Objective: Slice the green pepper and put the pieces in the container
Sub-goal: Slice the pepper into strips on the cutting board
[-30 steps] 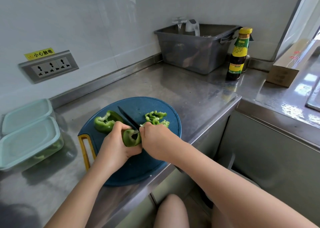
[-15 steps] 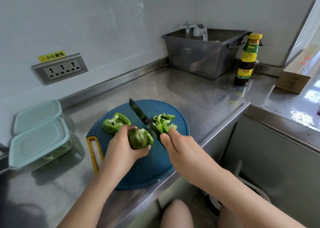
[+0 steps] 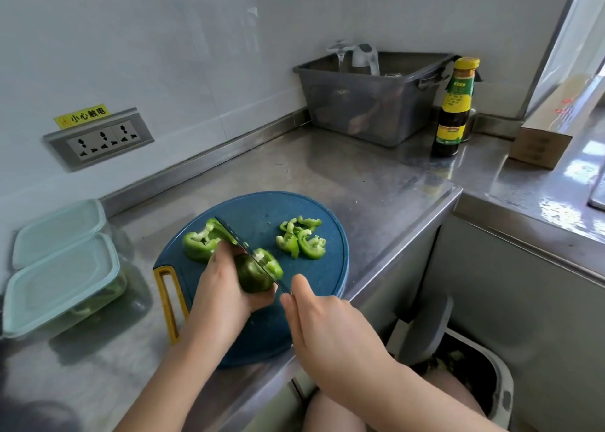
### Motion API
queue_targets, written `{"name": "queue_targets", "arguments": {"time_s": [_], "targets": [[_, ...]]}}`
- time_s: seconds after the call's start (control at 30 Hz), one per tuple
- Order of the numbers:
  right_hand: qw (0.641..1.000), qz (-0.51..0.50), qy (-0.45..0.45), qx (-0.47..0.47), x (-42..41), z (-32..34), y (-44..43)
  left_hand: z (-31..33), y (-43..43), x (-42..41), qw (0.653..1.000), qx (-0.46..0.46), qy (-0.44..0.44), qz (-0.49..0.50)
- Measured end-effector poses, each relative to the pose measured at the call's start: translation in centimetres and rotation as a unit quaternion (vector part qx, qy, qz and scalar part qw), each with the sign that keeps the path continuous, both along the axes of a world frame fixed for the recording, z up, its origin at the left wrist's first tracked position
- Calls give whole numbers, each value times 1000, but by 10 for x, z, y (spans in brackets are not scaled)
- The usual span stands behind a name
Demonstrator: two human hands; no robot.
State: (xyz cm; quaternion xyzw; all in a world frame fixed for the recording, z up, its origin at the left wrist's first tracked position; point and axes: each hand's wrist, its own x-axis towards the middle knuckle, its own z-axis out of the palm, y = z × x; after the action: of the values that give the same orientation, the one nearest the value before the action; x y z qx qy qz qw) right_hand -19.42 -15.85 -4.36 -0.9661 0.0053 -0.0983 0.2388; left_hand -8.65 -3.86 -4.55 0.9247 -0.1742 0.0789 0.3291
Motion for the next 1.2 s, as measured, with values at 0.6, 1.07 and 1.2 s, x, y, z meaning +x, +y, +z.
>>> {"name": "queue_targets", "arguments": {"time_s": [0.6,1.07,1.2], "targets": [[999,-8,15,-42,19,12,9,2,-1,-2,999,-27,3,-24],[1000,8,-23,-4,9,-3,-7,7,4,2,992,-60,91,-56],[999,11,-21,24,8,-6,-6,2,6,10,959,-174,220,-36]]}}
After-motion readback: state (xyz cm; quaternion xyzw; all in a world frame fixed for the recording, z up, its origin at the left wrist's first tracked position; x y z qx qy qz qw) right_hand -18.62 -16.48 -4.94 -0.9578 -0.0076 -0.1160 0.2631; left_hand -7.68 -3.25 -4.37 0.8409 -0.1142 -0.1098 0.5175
